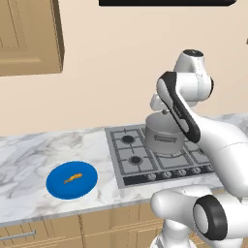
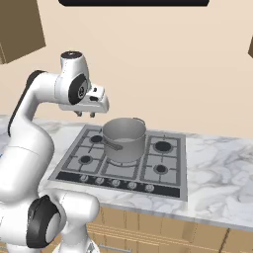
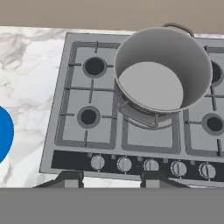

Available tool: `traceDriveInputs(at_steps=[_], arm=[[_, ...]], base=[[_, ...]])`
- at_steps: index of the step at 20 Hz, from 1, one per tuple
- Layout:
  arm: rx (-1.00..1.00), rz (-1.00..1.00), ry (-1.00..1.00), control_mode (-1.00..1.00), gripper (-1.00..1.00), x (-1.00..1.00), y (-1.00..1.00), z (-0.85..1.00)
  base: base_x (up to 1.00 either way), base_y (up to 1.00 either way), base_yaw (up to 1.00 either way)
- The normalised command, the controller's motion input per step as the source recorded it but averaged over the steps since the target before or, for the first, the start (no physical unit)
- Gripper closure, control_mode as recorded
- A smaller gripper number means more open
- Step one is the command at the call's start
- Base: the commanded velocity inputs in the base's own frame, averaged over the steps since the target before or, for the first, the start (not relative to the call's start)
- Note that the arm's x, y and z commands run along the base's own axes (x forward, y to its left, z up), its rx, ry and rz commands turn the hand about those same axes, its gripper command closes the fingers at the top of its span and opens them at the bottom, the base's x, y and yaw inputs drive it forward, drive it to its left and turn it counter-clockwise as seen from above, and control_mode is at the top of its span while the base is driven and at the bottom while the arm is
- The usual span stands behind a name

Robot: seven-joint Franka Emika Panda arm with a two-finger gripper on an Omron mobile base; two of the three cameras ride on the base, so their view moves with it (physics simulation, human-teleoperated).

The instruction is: Retrieve the frozen meat and place it in the pot on a burner. Then turn the burner on.

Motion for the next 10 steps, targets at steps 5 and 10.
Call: traceDriveInputs(at_steps=[5, 10], arm=[[0.00, 0.00, 0.00, -1.00, -1.00, -0.18, 0.00, 0.00], [0.00, -0.09, 0.00, -1.00, -1.00, 0.00, 0.36, 0.00]], base=[[0.00, 0.00, 0.00], [0.00, 0.00, 0.00]])
